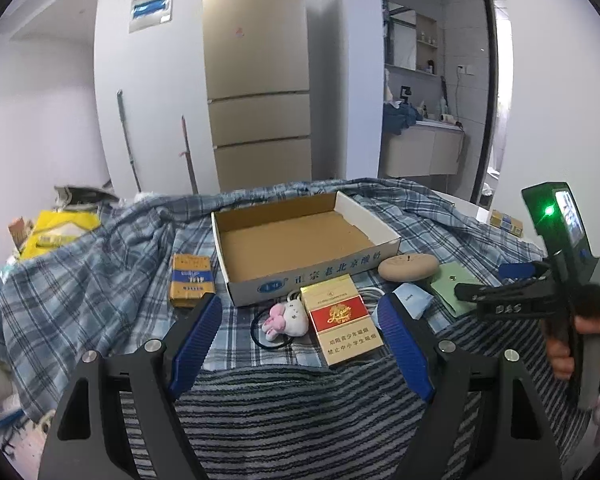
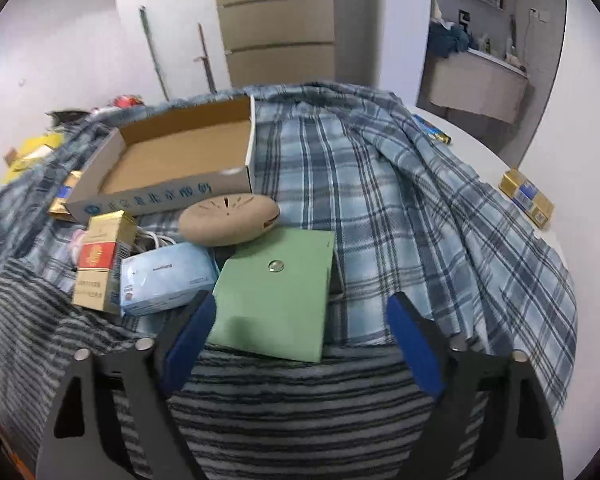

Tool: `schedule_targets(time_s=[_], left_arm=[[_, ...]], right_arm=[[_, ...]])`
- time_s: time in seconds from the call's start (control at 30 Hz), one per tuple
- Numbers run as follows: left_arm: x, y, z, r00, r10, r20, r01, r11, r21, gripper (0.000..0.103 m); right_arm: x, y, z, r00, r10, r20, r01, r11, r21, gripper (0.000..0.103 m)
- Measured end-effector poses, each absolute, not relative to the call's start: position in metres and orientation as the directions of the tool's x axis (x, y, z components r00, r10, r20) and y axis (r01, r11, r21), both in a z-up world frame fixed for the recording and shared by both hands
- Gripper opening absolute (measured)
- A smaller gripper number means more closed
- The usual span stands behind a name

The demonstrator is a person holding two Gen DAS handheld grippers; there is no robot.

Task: Organize soft objects
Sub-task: 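Lift the green pouch with the right gripper while the left gripper grasps the red cigarette pack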

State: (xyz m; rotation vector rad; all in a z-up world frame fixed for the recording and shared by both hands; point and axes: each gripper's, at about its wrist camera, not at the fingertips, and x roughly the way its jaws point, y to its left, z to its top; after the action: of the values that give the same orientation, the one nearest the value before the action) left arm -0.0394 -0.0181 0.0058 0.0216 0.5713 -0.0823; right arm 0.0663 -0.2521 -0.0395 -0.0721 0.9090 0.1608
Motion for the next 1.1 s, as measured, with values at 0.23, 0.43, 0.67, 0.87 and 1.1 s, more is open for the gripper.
schedule_targets(time_s=[0.23,0.43,0.67,0.87,1.1], left_arm=[[-0.034,-0.017,-0.005,0.833,-0.026,-0.553,0.048,0.999,0.025,0.082],[-0.019,-0.017,-0.015,0.794,-0.022,-0.607,0.022,1.000,-0.009,0.088],[0.014,-0.036,-0.012,0.748,-0.035,-0.663,0.003,0.999,-0.049,0.089],[0.041,-0.053,-0.017,0.689,-0.081,-0.720,0.024,0.996,-0.088,0.089],[0.064,-0.057,-0.039,0.609,-0.103,-0.787,0.019,0.993,-0.115,0.085]], right_arm=[[0.082,-0.223,-0.061,0.560,0.034,-0.828,-0.156,0.986,-0.065,0.085],[0.077,-0.230,-0.056,0.605,0.032,-0.795,-0.145,0.987,-0.070,0.069],[0.063,-0.247,-0.021,0.764,0.061,-0.642,-0.130,0.990,-0.061,0.068],[0.067,-0.255,-0.030,0.783,0.105,-0.613,-0.129,0.992,0.006,0.068],[0.068,-0.259,-0.036,0.758,0.162,-0.632,-0.167,0.985,0.053,0.068]])
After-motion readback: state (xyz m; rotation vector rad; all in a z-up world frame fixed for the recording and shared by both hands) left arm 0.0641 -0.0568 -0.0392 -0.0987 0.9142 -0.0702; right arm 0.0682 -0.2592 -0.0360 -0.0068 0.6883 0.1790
